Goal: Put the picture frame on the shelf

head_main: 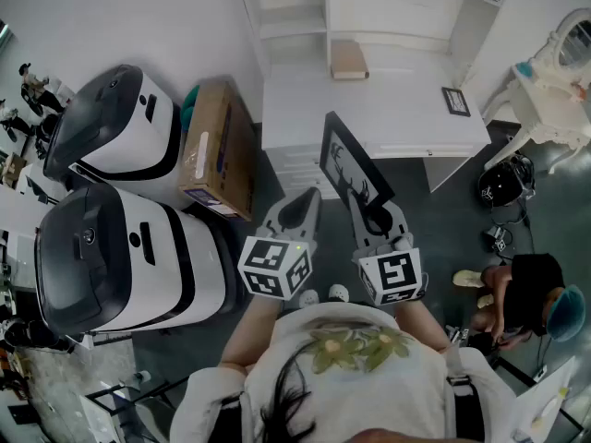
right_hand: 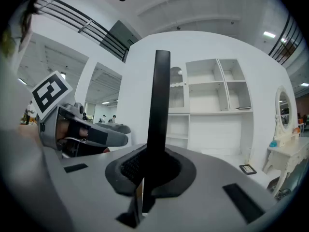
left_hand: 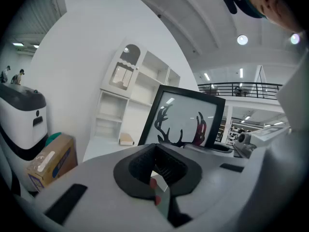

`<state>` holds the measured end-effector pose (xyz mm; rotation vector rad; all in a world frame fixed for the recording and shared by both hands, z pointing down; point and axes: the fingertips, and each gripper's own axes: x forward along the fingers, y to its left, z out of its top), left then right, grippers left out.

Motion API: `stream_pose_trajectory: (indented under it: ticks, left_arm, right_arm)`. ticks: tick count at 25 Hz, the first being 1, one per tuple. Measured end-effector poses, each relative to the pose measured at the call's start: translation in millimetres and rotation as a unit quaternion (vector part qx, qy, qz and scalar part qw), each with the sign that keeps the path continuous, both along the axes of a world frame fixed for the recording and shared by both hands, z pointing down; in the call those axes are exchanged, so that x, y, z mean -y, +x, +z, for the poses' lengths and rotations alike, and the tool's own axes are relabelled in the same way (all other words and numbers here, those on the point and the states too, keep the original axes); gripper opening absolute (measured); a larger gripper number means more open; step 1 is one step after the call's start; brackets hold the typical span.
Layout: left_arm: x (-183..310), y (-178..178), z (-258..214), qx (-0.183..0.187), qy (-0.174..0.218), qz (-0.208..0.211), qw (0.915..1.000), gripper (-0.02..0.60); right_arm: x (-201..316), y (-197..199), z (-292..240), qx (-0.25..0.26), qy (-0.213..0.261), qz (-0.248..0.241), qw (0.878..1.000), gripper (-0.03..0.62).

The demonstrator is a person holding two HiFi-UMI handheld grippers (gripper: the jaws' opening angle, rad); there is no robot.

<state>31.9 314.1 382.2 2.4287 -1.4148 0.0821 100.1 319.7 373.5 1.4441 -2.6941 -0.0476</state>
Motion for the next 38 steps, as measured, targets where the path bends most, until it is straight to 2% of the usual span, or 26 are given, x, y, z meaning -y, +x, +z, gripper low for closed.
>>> stream_pose_trajectory:
  ticks: [8, 15, 24, 38]
  left_arm:
    - [1, 16, 6, 0.014, 0.009, -0.018, 0.9997, 0.028]
    - [11, 20, 9, 0.071, 0.034, -0.021, 0.9967, 0.028]
    - [56, 12, 24, 0.066, 0.024, -0.011, 0.9975, 0.028]
    - [159, -47, 26, 0.052, 0.019, 0.004, 0.9985, 0.028]
  right_arm:
    - [6, 18, 6, 0.013, -0.011, -0.016, 1.0, 0.038]
    - [21, 9, 10, 0.013, -0.019, -0.033, 0.999, 0.04]
    - [66, -3, 26, 0.004, -0.035, -0.028, 0.999, 0.038]
    - [171, -55, 27, -0.017, -0.036, 0.003, 0.999, 0.038]
